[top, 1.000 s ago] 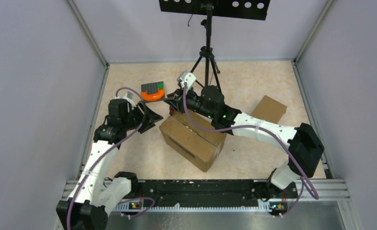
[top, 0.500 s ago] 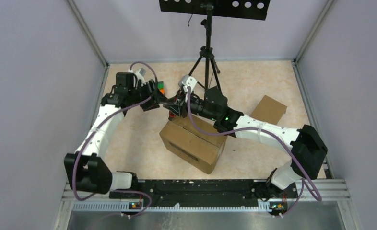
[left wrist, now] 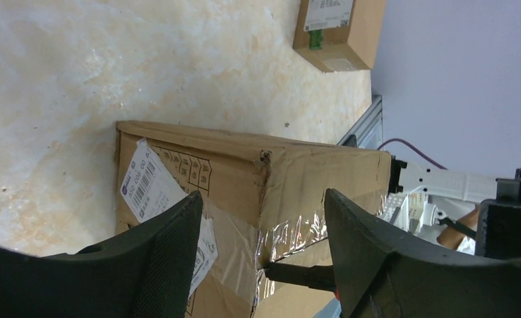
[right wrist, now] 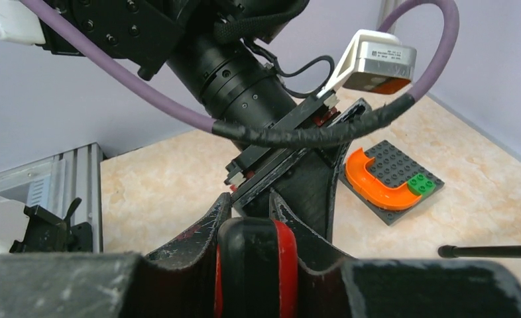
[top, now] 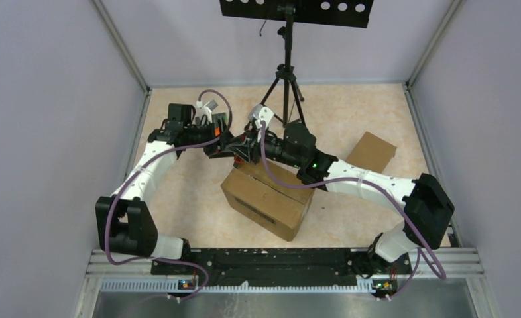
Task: Unpack the express box
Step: Cut the express box at the center of the board.
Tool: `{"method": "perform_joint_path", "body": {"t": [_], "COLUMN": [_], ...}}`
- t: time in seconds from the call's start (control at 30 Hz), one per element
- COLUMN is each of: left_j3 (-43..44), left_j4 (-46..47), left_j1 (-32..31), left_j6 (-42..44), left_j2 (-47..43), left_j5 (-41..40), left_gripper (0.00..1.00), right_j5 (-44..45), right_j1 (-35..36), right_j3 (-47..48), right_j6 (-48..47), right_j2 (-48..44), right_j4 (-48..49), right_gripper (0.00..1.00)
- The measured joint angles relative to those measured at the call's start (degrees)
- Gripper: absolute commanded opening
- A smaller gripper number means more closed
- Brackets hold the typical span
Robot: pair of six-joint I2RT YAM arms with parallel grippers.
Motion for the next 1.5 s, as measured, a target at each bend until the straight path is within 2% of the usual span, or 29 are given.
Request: {"method": "perform_joint_path", "body": {"t": [0.23, 0.4, 0.67, 1.5], "left_j3": [-2.4, -2.9, -2.3, -1.2], "left_j4": [0.0, -0.2, 0.0, -0.5], "left_j1": [-0.1, -0.2, -0.6, -2.1], "left_j6": [2.7, 4.5, 6.5, 9.4], "left_j2": [1.0, 2.6, 3.4, 4.3], "left_j5": [2.8, 3.0, 4.0, 4.4], "left_gripper": [0.56, 0.52, 0.37, 0.32], "right_j5": [0.6, 1.9, 5.1, 9.2], "right_j1": [0.1, 0.6, 1.4, 2.6], "right_j3": [0.0, 0.0, 0.0, -5.8], "right_j6": [0.0, -0.1, -0.5, -1.8], "right_j2": [0.0, 0.0, -0.4, -6.7], "right_j4": [-0.1, -0.3, -1.2, -4.3], "right_gripper": [0.0, 0.0, 0.0, 0.0]}}
